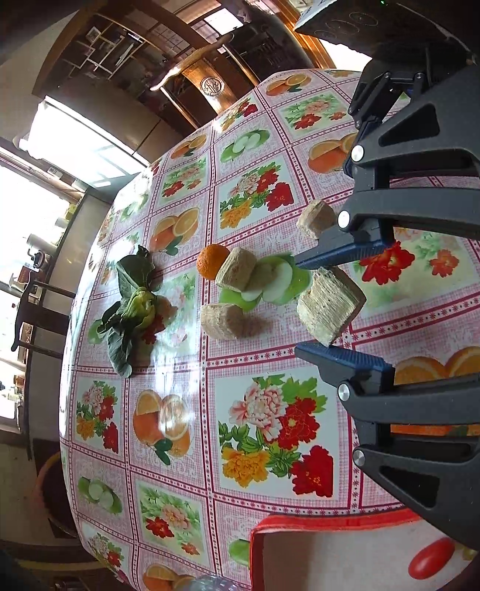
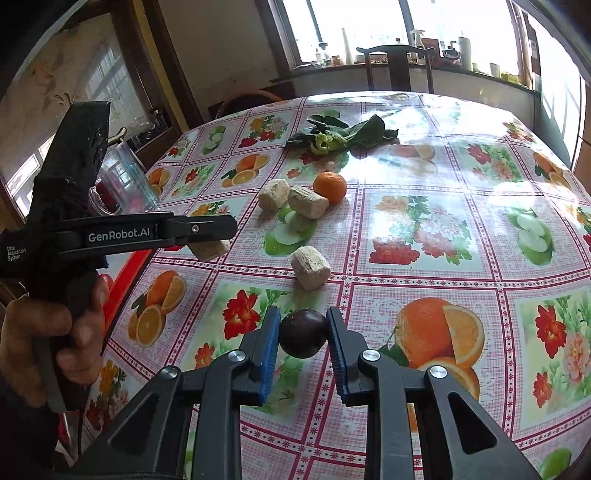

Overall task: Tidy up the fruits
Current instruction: 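Close the left tool on the pale chunk while the right tool closes on the plum, then carry the pale chunk in the left tool over the tray while the right tool carries the plum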

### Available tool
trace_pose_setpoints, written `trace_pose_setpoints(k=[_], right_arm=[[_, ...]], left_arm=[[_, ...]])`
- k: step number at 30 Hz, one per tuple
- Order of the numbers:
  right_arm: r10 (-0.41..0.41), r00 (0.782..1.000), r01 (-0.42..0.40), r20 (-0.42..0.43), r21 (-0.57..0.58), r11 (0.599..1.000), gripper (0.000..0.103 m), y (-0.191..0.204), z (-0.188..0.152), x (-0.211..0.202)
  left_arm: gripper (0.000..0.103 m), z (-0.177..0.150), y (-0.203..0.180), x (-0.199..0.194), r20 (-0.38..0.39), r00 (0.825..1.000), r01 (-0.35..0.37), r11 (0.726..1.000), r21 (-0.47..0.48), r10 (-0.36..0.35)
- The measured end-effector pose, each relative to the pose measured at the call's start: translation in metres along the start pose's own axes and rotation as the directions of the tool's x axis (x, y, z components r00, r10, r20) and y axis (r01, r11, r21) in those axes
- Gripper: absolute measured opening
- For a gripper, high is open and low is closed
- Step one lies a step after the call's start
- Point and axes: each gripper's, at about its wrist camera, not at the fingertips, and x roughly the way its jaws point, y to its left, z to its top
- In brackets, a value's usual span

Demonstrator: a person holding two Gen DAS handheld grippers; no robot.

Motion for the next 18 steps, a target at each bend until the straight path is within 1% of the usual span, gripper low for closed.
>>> trace_pose_setpoints(k=[6,18], right_arm=[[0.019,1.0,-0.019,0.004,-0.028,0.999,0.026,0.022,0.001,-0.001],[0.065,0.998,-0.065,-0.003,-0.091,0.994,0.026,0.065,0.005,0.003]], left_arm=[[0.039,-0.012,0.02,-0.031,0.038,0.999,-0.009,0.999,-0.033,0.01],[0.039,-0.039,0.059,-0.085,0.106,0.992,-0.064,0.994,-0.088,0.073]])
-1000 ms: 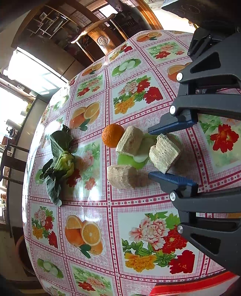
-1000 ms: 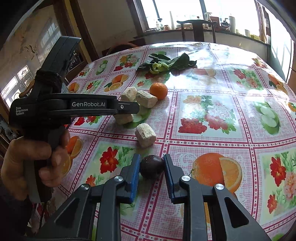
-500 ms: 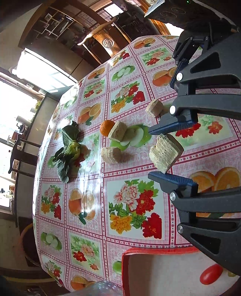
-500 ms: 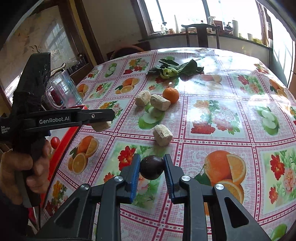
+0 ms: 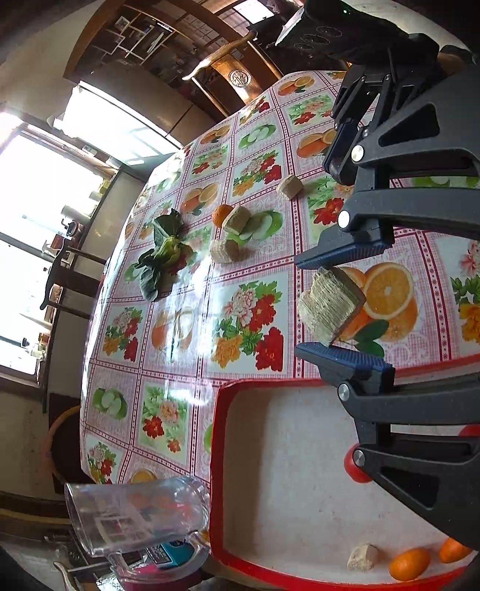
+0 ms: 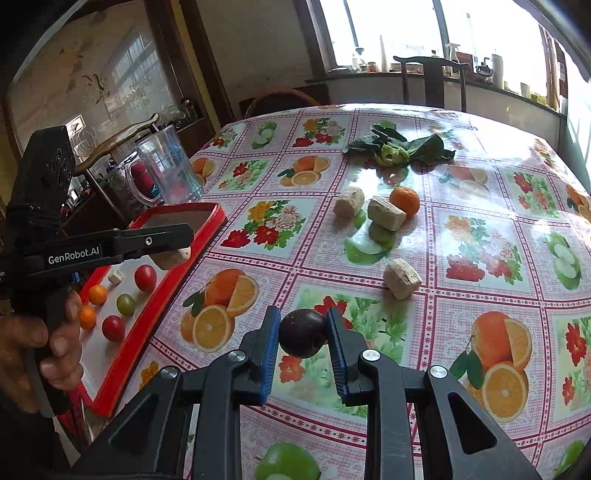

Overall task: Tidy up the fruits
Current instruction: 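Carry the pale chunk in the left tool over the tray while the right tool carries the plum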

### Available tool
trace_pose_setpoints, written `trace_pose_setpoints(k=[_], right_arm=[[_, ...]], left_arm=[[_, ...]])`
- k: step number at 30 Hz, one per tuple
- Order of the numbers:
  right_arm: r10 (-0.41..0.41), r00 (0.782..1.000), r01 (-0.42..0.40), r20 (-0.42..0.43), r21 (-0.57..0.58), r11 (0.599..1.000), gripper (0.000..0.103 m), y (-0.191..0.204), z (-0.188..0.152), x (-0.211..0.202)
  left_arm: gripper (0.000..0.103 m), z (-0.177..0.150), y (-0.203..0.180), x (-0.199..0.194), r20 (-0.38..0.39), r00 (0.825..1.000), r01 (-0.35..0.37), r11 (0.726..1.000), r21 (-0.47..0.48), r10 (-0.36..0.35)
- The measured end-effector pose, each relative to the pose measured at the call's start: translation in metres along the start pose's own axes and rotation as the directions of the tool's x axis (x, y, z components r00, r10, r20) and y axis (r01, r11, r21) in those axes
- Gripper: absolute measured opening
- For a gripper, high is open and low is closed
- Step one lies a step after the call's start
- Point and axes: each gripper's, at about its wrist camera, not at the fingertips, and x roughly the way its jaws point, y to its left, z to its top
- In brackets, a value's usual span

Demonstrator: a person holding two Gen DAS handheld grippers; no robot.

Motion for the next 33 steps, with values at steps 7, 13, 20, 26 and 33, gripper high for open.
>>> trace_pose_setpoints(k=[7,13,20,26,33], right_arm=[[0.022,1.0,-0.022,-0.005,-0.042,0.999,0.026,0.026,0.004,0.005],[0.042,0.999,-0.042,-0.014,-0.071,0.997,0.026,0.047,0.009,0.011],[0.069,0.997,-0.071,-0.023,-0.106,0.992,0.026,0.071,0.016,0.019],[0.087,0.996,-0.09,-0.032,-0.132,0.987,0.026,0.091,0.024,0.03],[0.104,0.993,-0.11,-0.048,-0.15,0.983,0.026,0.107,0.032,0.046]], left_arm=[[0.039,-0.005,0.025,-0.018,0.02,0.999,-0.032,0.999,-0.025,0.032],[0.039,-0.008,0.043,-0.032,0.034,0.998,-0.051,0.998,-0.043,0.053],[0.039,-0.011,0.067,-0.048,0.05,0.995,-0.081,0.994,-0.068,0.084],[0.039,-0.011,0.088,-0.055,0.058,0.992,-0.104,0.99,-0.095,0.11],[0.039,-0.011,0.111,-0.06,0.059,0.989,-0.125,0.984,-0.125,0.133]])
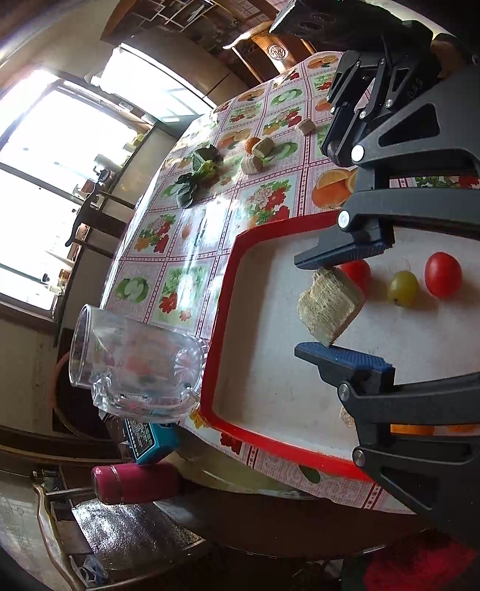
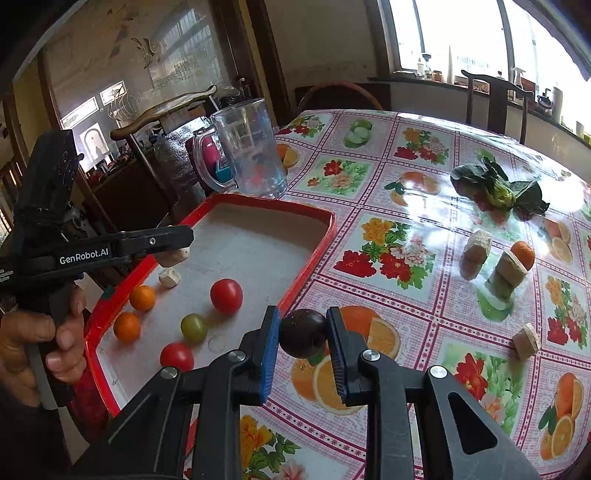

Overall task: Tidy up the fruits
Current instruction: 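Carry the pale chunk in the left tool over the tray while the right tool carries the plum, then open the left tool to drop the chunk in the tray while the right tool drops the plum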

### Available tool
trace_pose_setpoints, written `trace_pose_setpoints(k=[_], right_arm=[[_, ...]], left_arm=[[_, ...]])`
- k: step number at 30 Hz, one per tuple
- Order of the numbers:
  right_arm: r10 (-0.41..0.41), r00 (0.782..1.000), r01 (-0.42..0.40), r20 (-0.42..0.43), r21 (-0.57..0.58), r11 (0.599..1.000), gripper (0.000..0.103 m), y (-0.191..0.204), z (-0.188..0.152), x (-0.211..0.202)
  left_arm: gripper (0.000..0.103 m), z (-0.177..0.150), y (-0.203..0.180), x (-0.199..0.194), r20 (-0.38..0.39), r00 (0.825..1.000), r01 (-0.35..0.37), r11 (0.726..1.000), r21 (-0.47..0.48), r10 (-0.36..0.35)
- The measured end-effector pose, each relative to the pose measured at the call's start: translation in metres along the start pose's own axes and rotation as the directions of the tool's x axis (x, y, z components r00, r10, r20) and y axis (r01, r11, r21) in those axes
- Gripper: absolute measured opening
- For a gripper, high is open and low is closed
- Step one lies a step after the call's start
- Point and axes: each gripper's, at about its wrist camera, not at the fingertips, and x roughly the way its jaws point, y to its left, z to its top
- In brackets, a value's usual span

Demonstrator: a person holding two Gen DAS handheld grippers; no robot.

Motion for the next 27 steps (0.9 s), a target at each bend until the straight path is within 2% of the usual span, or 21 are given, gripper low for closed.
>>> trace_pose_setpoints(k=[13,27], right_arm=[[0.068,0.997,-0.068,-0.033,-0.005,0.998,0.026,0.019,0.032,0.045],[0.057,0.991,-0.064,-0.118,-0.056,0.996,0.026,0.032,0.048,0.102]], left_arm=[[0.039,0.004,0.036,0.006,-0.02,0.998,-0.054,0.998,-0.019,0.053],[0.039,0.009,0.061,0.037,-0.098,0.991,-0.1,0.994,-0.033,0.096]])
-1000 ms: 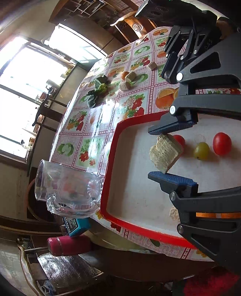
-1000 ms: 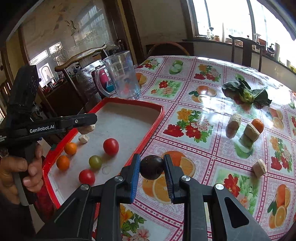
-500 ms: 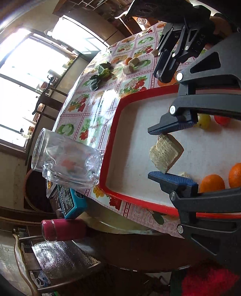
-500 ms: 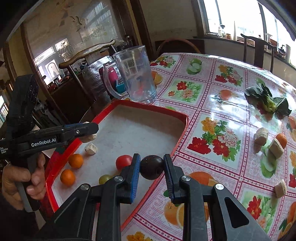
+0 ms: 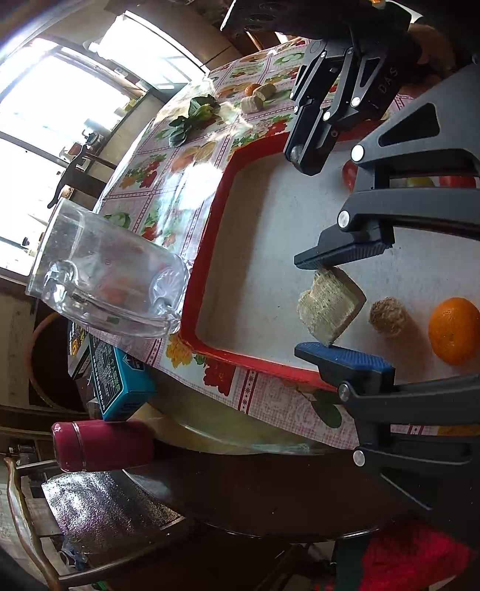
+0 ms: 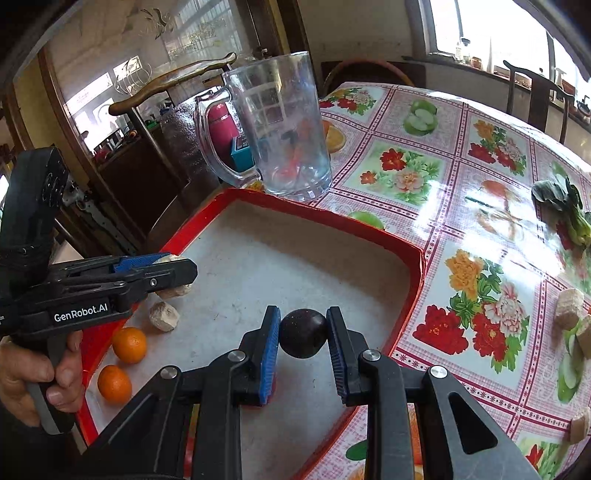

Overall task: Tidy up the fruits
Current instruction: 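Open the left tool to drop the chunk in the tray while the right tool drops the plum, then move both tools back to the pale chunks beside the orange on the table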

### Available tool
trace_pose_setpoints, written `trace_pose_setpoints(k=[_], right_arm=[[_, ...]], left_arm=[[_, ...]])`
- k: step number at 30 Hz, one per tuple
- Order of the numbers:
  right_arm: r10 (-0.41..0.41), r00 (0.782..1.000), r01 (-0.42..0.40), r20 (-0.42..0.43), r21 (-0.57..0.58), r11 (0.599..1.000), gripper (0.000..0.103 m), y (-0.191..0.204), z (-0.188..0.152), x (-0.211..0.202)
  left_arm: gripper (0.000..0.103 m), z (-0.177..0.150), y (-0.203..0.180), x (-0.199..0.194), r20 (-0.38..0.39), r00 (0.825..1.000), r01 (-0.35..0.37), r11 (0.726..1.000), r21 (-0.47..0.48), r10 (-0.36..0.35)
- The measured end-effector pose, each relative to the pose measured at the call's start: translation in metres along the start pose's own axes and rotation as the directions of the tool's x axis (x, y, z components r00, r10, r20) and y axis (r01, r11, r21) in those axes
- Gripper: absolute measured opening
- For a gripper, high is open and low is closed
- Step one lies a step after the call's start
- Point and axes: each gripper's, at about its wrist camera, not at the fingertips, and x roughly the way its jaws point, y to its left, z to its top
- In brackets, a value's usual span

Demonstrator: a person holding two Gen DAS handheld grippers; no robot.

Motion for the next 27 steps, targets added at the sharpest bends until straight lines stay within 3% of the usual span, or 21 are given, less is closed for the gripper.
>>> trace_pose_setpoints(k=[9,14,18,22,27], right_arm=[[-0.001,1.0,0.001,-0.015,-0.003,1.0,0.03,0.0,-0.001,0.008],[0.004,1.0,-0.004,0.014,0.017,1.0,0.043,-0.004,-0.004,-0.008],[0.001,0.999,-0.002,0.044,0.029,1.0,0.043,-0.008,-0.007,-0.027],[-0.008,0.997,0.004,0.078,0.053,0.999,0.043,-0.017,-0.015,-0.05],[-0.03,0.994,0.021,0.105,0.088,0.996,0.043,-0.029,-0.033,-0.076]], left_arm=[[0.039,-0.003,0.0,0.011,-0.043,0.999,-0.023,1.0,-0.003,0.023],[0.04,-0.004,0.001,0.008,-0.042,0.999,-0.027,1.0,-0.015,0.026],[0.041,-0.005,0.0,0.0,-0.027,0.999,-0.032,0.999,-0.022,0.032],[0.064,-0.005,-0.006,-0.014,0.017,0.999,-0.039,0.999,-0.018,0.039],[0.064,-0.005,-0.017,-0.025,0.045,0.998,-0.046,0.999,0.009,0.045]])
